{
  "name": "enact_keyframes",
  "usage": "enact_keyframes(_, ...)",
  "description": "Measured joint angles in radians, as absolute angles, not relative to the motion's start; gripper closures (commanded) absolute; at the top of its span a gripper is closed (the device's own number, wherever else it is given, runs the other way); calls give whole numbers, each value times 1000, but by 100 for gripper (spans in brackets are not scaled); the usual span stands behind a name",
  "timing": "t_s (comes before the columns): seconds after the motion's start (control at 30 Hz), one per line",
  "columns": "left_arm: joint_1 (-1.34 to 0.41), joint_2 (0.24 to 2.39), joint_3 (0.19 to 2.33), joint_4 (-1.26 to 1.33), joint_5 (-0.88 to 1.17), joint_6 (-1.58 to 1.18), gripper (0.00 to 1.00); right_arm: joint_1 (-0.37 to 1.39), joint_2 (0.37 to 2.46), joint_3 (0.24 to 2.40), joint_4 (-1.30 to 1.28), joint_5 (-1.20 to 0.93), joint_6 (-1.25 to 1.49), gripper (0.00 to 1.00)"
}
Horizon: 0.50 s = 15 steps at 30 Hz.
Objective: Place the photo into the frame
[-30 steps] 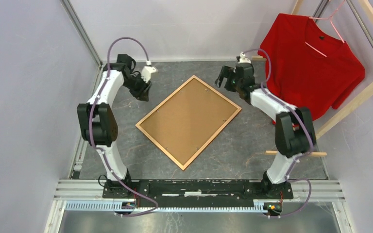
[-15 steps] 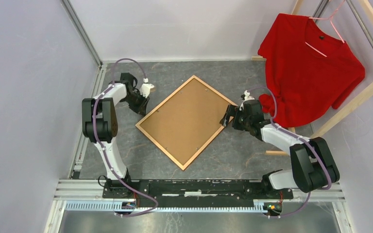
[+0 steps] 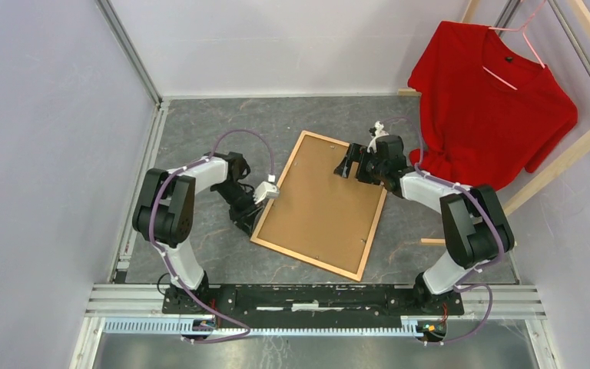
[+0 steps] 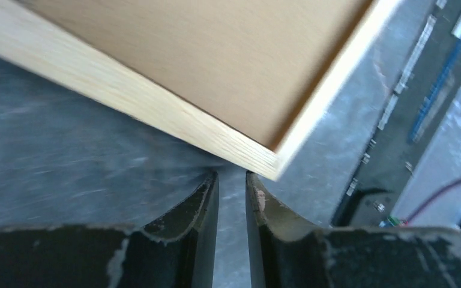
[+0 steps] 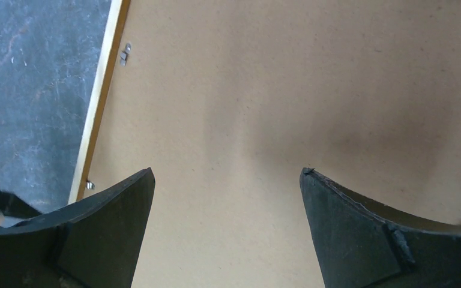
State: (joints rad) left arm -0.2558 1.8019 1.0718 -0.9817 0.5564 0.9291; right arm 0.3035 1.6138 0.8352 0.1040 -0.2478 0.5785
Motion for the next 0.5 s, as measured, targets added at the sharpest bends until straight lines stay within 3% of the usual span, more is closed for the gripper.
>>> enact_keyframes(0.27, -209, 1802, 1126, -1170, 623, 1046, 62, 289, 1631, 879, 97, -255, 572, 2)
enact_keyframes(0.5, -73, 2086, 1649, -1036, 760, 813, 43, 352, 1679, 947, 149, -270, 619, 4)
